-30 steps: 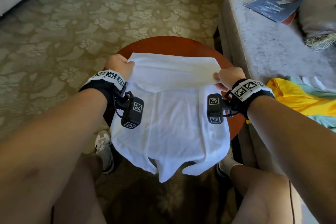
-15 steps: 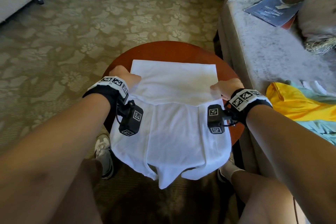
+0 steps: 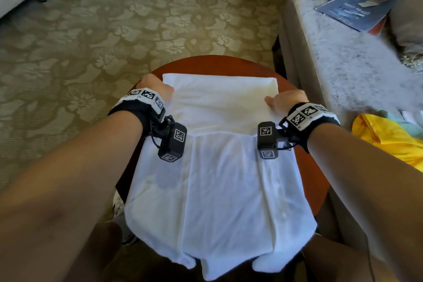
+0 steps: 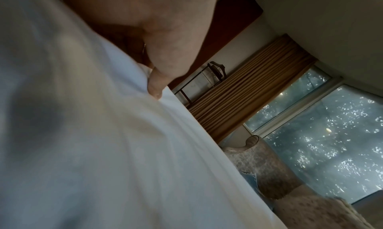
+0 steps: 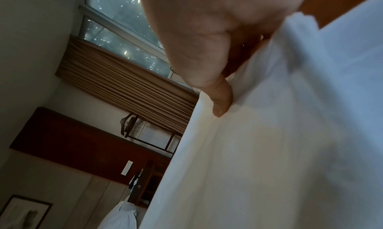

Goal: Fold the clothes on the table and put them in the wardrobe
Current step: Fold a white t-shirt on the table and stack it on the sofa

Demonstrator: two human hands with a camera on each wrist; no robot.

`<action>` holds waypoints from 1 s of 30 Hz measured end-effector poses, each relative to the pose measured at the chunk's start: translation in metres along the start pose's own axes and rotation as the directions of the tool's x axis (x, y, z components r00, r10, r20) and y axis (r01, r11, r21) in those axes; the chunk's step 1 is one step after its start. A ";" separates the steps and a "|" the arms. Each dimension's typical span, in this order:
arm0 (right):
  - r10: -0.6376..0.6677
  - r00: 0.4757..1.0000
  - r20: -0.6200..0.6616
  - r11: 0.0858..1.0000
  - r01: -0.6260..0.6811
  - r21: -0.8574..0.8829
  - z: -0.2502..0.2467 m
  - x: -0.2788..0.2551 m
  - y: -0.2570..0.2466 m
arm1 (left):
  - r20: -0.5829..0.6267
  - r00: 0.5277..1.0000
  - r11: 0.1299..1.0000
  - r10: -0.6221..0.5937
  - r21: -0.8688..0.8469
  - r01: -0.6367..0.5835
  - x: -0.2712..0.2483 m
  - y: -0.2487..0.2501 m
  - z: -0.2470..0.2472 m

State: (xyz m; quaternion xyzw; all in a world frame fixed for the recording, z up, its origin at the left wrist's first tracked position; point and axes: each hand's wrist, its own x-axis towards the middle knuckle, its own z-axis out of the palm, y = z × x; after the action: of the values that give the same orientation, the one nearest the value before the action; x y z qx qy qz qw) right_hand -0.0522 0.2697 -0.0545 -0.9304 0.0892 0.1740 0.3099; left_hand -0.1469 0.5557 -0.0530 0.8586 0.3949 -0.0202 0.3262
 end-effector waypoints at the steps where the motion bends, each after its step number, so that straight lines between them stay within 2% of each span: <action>1: -0.015 1.000 -0.012 1.000 0.015 -0.010 0.000 0.007 -0.005 | -0.005 1.000 1.000 0.027 -0.005 -0.028 0.008 0.003 0.001; 4: -0.026 0.997 -0.075 0.999 0.025 -0.023 0.002 0.029 -0.018 | -0.045 0.992 0.989 0.115 -0.090 -0.119 0.033 0.012 0.000; 8: -0.014 0.987 -0.162 0.999 0.019 0.030 0.011 0.055 -0.029 | -0.092 0.990 0.975 0.111 -0.183 -0.127 0.058 0.024 0.004; 13: -0.028 0.984 -0.178 0.998 0.039 0.057 0.015 0.063 -0.033 | -0.137 0.979 0.981 0.152 -0.100 -0.167 0.060 0.025 0.012; 16: -0.023 0.989 -0.147 0.992 0.041 0.120 0.008 0.048 -0.028 | -0.074 0.985 0.980 0.153 -0.114 -0.161 0.046 0.020 0.002; 19: 0.006 0.995 -0.095 0.991 0.006 0.130 -0.002 0.017 -0.014 | -0.018 0.999 0.986 0.048 -0.157 -0.050 0.019 0.007 -0.013; 23: 0.103 0.994 -0.036 0.986 -0.097 0.139 -0.013 -0.049 0.020 | 0.082 0.996 0.974 -0.036 -0.222 0.053 -0.033 -0.037 -0.023; 25: 0.083 0.996 0.023 0.988 -0.085 0.131 -0.014 -0.083 0.040 | 0.090 0.995 0.973 -0.035 -0.226 0.054 -0.065 -0.059 -0.021; 27: 0.033 0.998 0.060 0.998 -0.030 -0.049 -0.011 -0.119 0.056 | 0.077 0.996 0.973 -0.037 -0.222 0.054 -0.101 -0.073 -0.020; 29: -0.034 0.995 0.096 0.915 0.070 -0.397 -0.008 -0.150 0.069 | 0.066 0.996 0.976 -0.055 -0.209 0.067 -0.129 -0.083 -0.019; 30: -0.069 0.993 0.094 0.860 0.107 -0.498 -0.007 -0.163 0.074 | 0.078 0.994 0.976 -0.072 -0.200 0.086 -0.141 -0.086 -0.019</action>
State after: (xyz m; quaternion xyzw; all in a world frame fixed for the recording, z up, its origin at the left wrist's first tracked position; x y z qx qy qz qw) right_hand -0.2209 0.2165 -0.0281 -0.9751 -0.0131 0.2108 0.0678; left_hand -0.3076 0.5132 -0.0438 0.8032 0.4169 -0.0230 0.4250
